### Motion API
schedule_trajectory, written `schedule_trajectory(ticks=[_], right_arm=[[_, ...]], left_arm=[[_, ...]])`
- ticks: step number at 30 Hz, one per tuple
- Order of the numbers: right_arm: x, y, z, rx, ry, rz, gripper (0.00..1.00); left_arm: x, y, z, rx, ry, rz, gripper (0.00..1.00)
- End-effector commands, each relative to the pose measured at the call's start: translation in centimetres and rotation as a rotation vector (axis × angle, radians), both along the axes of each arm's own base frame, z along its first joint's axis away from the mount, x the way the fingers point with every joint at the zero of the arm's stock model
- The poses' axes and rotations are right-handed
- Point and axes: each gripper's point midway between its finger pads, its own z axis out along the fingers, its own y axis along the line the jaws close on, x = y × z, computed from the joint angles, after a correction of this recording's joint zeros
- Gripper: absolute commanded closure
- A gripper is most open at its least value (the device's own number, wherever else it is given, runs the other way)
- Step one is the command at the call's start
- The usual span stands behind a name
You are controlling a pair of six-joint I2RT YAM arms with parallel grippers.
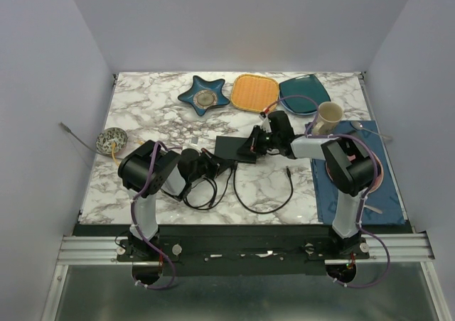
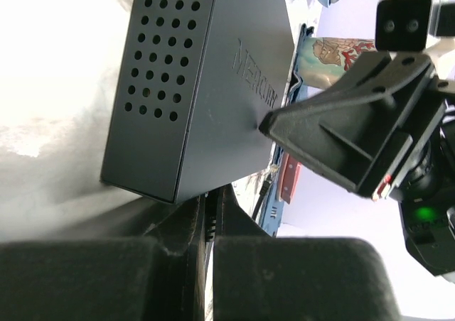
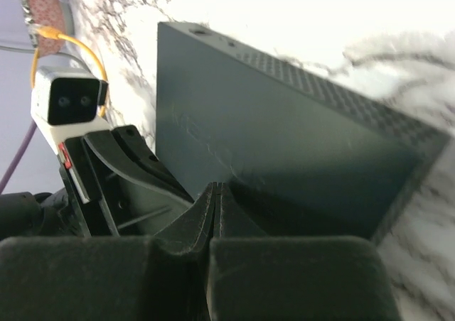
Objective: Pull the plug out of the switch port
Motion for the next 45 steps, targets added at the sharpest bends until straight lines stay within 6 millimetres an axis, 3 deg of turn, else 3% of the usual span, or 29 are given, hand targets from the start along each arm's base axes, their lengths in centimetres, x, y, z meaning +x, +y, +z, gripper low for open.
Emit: schedule_trajectory(ticks=[1, 6, 14, 23, 36, 40, 41, 43, 44, 45], right_arm=[[-1.5, -0.8, 0.5, -0.089, -0.035, 0.003, 0.95], [-3.6, -0.8, 0.9, -0.139, -0.045, 0.036, 0.95], [-5.5, -1.7, -1.2, -0.192, -0.011, 0.044, 0.95], [-3.7, -2.1, -3.1, -0.281, 0.011, -0.005, 0.97], [-1.8, -1.2, -2.4, -0.270, 0.005, -0.045, 0.97], [-1.7, -1.3, -0.7, -0.253, -0.031, -0.059, 0.97], [-1.7, -1.5, -0.1, -0.250, -0.046, -0.065, 0.97], [-1.6, -1.8, 2.3, -0.231, -0.099, -0.083, 0.96], [-1.6, -2.0, 3.3, -0.225, -0.124, -0.091, 0.95], [-1.6, -2.2, 5.4, -0.206, -0.168, -0.099, 0.93]], left_arm=[[-0.6, 0.3, -1.5, 0.028, 0.037, 0.001, 1.00], [-0.6, 0.3, -1.3, 0.024, 0.033, -0.004, 1.00], [-0.6, 0.1, -1.0, 0.022, 0.024, -0.013, 1.00], [-1.2, 0.2, -0.7, 0.044, 0.023, -0.037, 1.00], [-3.8, 0.6, -1.1, 0.042, 0.063, -0.094, 1.00], [-4.2, 0.8, 0.2, 0.057, 0.036, -0.106, 1.00], [-3.8, 0.6, 2.0, 0.050, -0.014, -0.109, 1.00], [-3.3, 0.5, 3.2, 0.106, -0.053, -0.130, 1.00], [-2.8, 0.4, 5.7, 0.108, -0.119, -0.132, 1.00], [-2.5, 0.5, 6.8, 0.133, -0.152, -0.137, 1.00]])
